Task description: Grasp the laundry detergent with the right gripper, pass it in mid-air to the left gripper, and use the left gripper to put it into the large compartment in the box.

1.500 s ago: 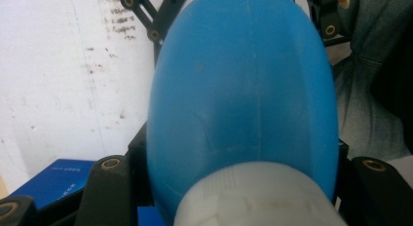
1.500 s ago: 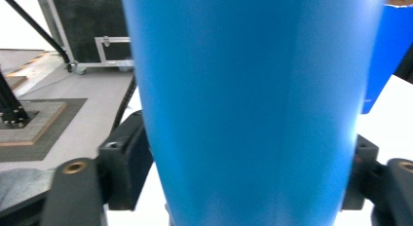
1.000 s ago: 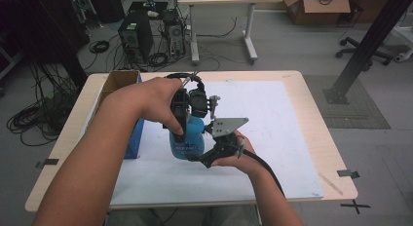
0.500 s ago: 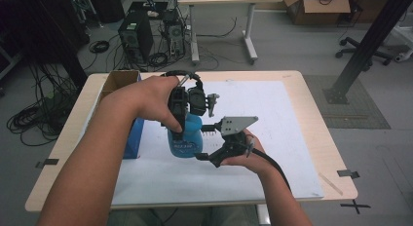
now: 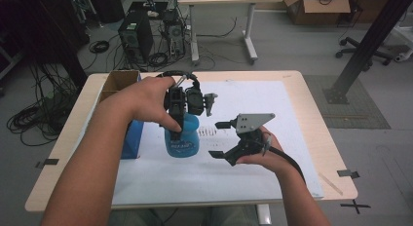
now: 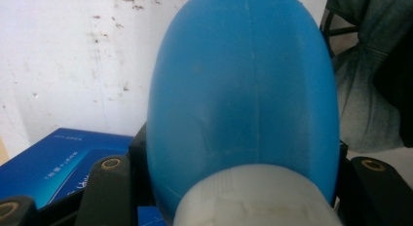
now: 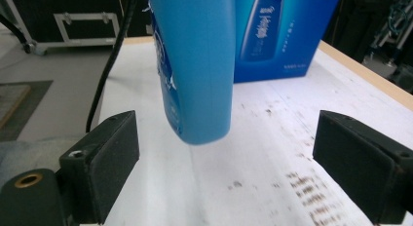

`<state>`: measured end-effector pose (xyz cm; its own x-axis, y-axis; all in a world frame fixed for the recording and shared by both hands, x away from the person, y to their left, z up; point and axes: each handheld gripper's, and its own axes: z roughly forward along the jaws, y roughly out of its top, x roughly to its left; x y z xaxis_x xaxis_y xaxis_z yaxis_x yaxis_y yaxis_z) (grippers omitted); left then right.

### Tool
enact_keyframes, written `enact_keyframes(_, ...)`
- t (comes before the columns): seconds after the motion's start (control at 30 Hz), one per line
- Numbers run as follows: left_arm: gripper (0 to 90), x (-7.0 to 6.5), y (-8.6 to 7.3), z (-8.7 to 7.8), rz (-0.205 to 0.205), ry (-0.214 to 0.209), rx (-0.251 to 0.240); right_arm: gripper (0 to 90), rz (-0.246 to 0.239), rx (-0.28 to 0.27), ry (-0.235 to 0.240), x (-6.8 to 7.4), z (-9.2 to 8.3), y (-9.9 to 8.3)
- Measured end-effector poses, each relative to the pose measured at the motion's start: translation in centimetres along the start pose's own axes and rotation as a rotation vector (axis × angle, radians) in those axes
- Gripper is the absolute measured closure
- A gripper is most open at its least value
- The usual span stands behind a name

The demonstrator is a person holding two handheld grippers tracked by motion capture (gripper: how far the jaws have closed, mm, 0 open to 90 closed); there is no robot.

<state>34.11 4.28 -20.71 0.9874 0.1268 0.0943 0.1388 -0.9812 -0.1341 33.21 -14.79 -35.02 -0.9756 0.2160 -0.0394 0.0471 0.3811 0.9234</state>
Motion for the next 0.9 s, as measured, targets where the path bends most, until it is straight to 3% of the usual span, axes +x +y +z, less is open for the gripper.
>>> enact_keyframes(0.13,40.1,0.3,-0.1,0.0,-0.050,0.025,-0.003,9.6,0.003,0.027,-0.017,-0.2,-0.9,0.3)
enact_keyframes(0.37,40.1,0.5,-0.2,-0.2,-0.138,0.001,0.000,9.0,-0.012,0.086,-0.029,-0.5,-2.3,1.2)
enact_keyframes(0.53,40.1,1.1,-0.5,-0.5,-0.292,-0.003,0.015,8.7,-0.002,0.118,-0.047,-0.9,-3.1,1.6)
enact_keyframes(0.9,40.0,1.5,-1.6,-2.5,-0.478,-0.055,-0.095,8.9,0.006,0.193,-0.082,-2.0,-4.8,2.4)
